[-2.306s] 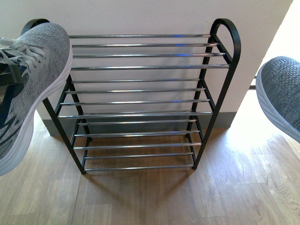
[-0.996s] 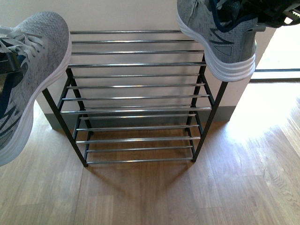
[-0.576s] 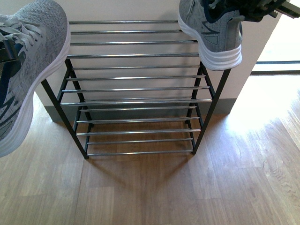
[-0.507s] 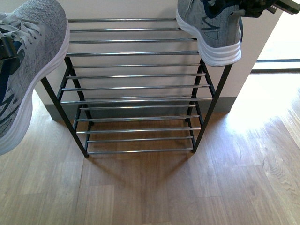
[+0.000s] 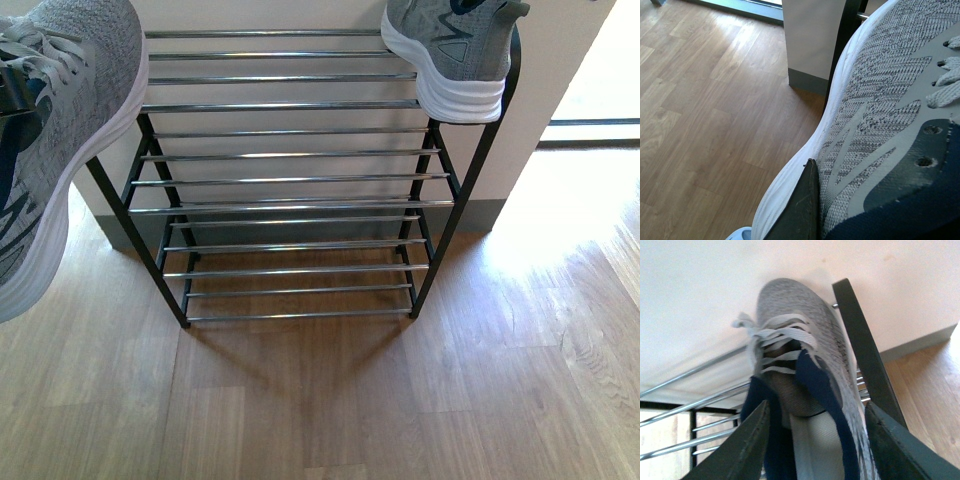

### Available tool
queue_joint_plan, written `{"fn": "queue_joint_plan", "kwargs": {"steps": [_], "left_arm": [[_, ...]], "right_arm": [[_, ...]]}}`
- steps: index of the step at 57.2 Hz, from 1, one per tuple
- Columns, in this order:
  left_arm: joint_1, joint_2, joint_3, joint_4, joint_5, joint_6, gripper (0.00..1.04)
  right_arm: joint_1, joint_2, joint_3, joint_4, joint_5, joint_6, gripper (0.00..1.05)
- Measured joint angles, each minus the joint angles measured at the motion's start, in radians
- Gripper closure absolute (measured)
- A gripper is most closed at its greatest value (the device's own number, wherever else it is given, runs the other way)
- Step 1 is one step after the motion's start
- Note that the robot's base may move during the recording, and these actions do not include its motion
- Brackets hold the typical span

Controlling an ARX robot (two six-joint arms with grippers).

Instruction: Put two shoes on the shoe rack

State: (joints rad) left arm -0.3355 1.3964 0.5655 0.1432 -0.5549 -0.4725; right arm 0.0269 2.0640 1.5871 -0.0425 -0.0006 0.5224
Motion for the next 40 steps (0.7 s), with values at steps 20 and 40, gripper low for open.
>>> {"fn": "queue_joint_plan", "kwargs": {"steps": [20, 40], "left_arm": [[0.000, 0.000, 0.000, 0.000, 0.000, 0.000, 1.03], [0.000, 0.000, 0.000, 0.000, 0.000, 0.000, 1.03]], "right_arm": [[-0.095, -0.412, -0.442, 0.247, -0.271, -0.147, 0.09], [-0.342, -0.890, -0.961, 0.363, -0.606, -0.360, 0.09]]}}
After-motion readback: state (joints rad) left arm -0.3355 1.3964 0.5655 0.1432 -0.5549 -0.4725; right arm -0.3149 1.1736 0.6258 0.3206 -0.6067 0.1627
